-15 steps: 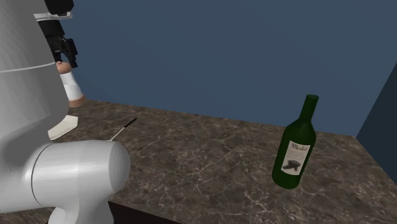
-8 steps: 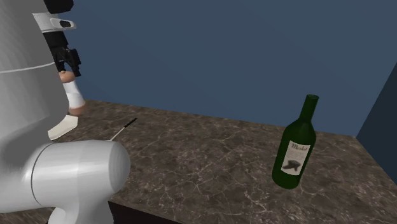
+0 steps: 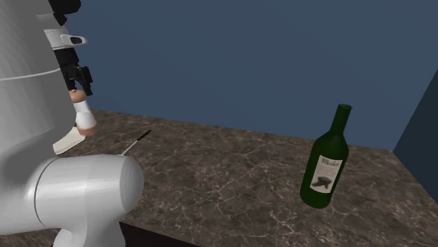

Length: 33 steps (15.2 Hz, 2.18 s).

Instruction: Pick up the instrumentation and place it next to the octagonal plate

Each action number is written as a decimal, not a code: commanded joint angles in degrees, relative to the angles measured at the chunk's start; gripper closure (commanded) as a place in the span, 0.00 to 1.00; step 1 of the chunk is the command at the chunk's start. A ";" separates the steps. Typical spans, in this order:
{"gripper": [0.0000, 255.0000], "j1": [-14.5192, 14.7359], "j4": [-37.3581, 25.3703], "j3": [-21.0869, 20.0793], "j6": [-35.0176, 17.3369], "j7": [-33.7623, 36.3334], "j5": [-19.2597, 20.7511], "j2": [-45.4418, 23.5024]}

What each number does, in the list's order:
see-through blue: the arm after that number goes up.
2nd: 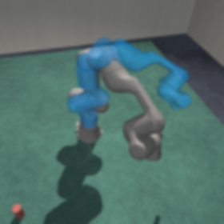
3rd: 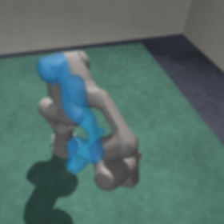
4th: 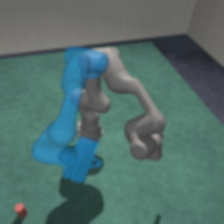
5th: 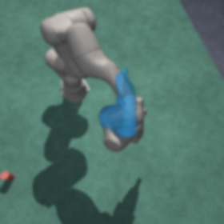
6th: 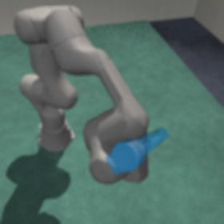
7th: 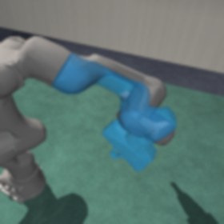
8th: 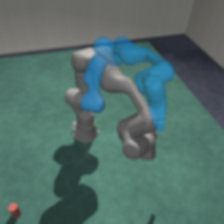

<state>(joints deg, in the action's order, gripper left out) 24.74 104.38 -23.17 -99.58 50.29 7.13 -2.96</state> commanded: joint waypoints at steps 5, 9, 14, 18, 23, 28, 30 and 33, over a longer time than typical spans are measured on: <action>1.00 0.03 3.73 0.01 -4.47 0.70 0.45 -0.82; 1.00 0.06 5.95 0.04 -7.37 1.22 0.88 -1.60; 1.00 0.12 8.42 0.09 -10.92 1.97 1.56 -2.84; 1.00 0.15 9.17 0.12 -12.09 2.24 1.83 -3.32; 1.00 0.15 9.17 0.12 -12.09 2.24 1.83 -3.32; 0.00 0.15 9.17 0.12 -12.09 2.24 1.83 -3.32; 0.00 0.15 9.17 0.12 -12.09 2.24 1.83 -3.32; 0.00 0.40 4.42 -0.19 -6.50 1.75 1.11 -2.39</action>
<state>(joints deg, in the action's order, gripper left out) 25.15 109.83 -23.32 -107.68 52.33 8.54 -5.92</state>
